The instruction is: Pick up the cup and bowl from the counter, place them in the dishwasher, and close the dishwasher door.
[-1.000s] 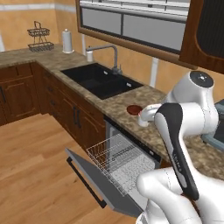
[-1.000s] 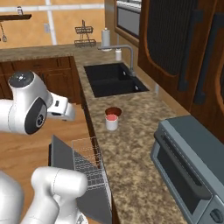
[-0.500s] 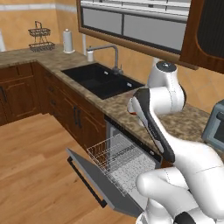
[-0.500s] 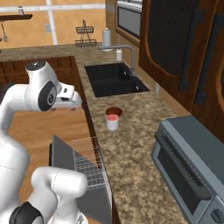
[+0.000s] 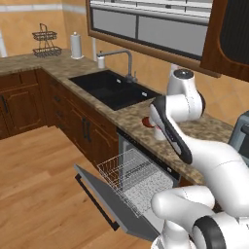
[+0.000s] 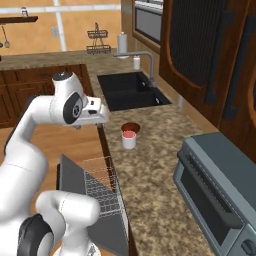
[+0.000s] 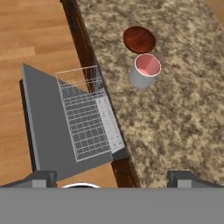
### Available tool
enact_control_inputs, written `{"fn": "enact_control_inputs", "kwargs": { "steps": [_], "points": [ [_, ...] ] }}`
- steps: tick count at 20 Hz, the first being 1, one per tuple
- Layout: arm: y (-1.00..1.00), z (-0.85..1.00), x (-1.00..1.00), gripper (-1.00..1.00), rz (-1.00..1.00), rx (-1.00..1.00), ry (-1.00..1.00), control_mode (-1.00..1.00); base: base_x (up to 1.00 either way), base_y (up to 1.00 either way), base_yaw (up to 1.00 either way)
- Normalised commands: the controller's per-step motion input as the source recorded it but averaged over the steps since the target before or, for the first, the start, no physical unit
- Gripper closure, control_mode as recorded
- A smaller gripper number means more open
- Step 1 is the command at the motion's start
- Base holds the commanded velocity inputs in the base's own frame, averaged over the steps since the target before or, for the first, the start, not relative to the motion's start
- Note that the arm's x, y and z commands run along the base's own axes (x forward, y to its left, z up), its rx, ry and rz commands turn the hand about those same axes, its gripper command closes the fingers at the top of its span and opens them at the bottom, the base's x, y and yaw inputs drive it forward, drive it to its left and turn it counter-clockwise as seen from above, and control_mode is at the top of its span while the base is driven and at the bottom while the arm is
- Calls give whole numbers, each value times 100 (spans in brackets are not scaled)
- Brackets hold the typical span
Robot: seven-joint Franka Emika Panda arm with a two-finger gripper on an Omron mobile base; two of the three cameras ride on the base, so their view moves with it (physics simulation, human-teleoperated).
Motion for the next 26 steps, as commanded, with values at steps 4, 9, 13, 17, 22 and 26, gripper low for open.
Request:
{"fn": "enact_control_inputs", "kwargs": {
  "steps": [4, 9, 13, 17, 22, 26],
  "points": [
    [-37, -45, 10, -100, 8, -2, 0, -100, 0, 0, 0],
    [-27, -37, 34, -100, 9, 0, 0, -100, 0, 0, 0],
    [-2, -28, 56, -100, 7, 0, 0, -100, 0, 0, 0],
    [0, -14, 51, -100, 0, 0, 0, -100, 0, 0, 0],
    [0, -20, 40, -100, 0, -2, 5, -100, 0, 0, 0],
    [0, -22, 39, -100, 0, -2, 4, -100, 0, 0, 0]
  ]
}}
